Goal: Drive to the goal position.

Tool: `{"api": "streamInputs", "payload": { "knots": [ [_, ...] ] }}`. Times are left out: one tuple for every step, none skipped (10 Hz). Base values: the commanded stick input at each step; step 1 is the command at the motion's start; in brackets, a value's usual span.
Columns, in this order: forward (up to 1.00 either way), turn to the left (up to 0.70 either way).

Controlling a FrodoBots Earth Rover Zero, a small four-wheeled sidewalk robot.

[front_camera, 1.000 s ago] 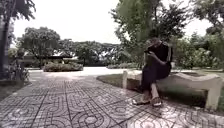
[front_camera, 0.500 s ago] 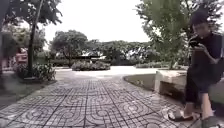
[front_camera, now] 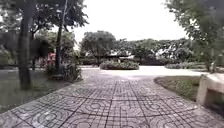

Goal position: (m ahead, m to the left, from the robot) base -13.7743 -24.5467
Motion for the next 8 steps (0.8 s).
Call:
{"api": "streamInputs", "payload": {
  "knots": [
    [0.7,0.0],
    [0.7,0.0],
    [0.7,0.0],
    [0.7,0.0],
    [0.7,-0.03],
    [0.7,-0.17],
    [0.7,-0.27],
    [0.7,-0.07]
  ]
}}
